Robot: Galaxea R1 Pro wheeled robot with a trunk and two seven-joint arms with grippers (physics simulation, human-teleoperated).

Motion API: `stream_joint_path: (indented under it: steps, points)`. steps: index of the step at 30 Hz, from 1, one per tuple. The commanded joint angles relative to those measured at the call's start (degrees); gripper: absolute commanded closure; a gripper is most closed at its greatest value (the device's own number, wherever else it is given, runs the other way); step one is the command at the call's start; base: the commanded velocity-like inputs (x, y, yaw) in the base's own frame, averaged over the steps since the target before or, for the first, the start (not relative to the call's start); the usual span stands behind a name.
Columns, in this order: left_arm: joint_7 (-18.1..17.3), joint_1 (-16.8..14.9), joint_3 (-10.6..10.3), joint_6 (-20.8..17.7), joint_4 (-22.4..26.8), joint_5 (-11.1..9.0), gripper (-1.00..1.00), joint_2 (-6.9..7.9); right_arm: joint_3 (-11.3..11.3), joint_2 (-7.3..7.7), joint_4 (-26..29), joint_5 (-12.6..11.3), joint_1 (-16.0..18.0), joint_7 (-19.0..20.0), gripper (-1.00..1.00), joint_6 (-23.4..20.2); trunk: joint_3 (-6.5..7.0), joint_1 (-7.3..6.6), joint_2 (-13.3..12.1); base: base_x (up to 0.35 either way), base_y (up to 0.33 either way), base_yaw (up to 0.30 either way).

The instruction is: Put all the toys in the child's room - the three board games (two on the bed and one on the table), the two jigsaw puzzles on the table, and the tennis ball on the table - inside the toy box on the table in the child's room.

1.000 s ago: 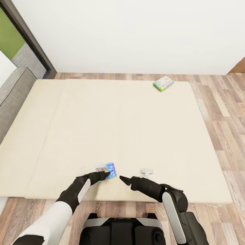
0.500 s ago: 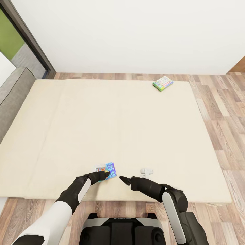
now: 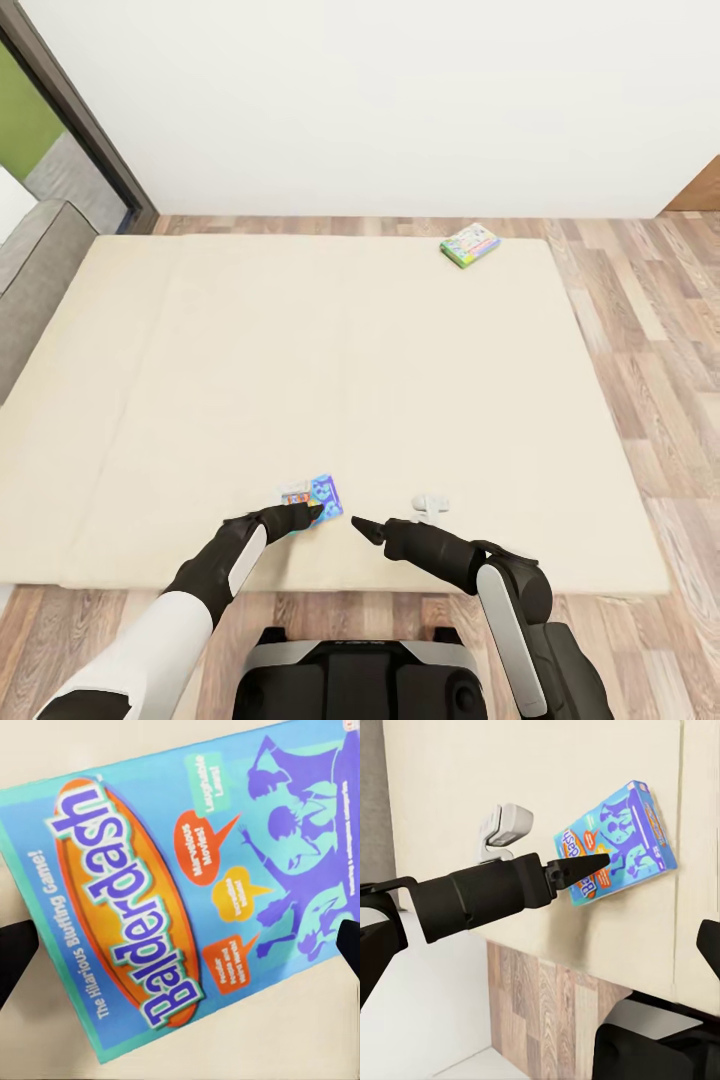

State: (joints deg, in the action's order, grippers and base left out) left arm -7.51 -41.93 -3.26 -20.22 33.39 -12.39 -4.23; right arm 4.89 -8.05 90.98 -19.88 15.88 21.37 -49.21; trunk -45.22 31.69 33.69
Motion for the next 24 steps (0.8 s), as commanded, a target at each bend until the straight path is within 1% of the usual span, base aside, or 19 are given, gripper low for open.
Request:
stream_joint_path:
  steps: [1,6,8,12,17,24]
  points:
    - [0.0,0.0,-0.1,-0.3,0.1,-0.4,-1.0,0.02,-0.1,-0.03,0.1,0.2,0.0,0.3,-1.0,-0.3,0.0,0.02,0.1,0.0,-0.002,-0.185]
    - [0.0,0.0,-0.1,-0.3,0.1,-0.4,-1.0,0.01,-0.1,-0.03,0.1,0.2,0.0,0.3,-1.0,-0.3,0.25,0.02,0.1,0.0,-0.001,-0.205]
    - [0.0,0.0,-0.1,-0.3,0.1,-0.4,-1.0,0.01,-0.1,-0.03,0.0,0.2,0.0,0.3,-1.0,-0.3,0.29,0.02,0.1,0.0,0.0,-0.095]
    - [0.0,0.0,-0.1,-0.3,0.1,-0.4,-1.0,0.02,-0.1,-0.03,0.1,0.2,0.0,0.3,-1.0,-0.3,0.31,0.02,0.1,0.0,-0.022,-0.023]
    - [0.0,0.0,-0.1,-0.3,0.1,-0.4,-1.0,0.02,-0.1,-0.03,0.0,0.2,0.0,0.3,-1.0,-0.3,0.32,0.02,0.1,0.0,-0.124,-0.004]
    - [0.0,0.0,-0.1,-0.3,0.1,-0.4,-1.0,0.01,-0.1,-0.03,0.1,0.2,0.0,0.3,-1.0,-0.3,0.32,0.02,0.1,0.0,-0.024,-0.028]
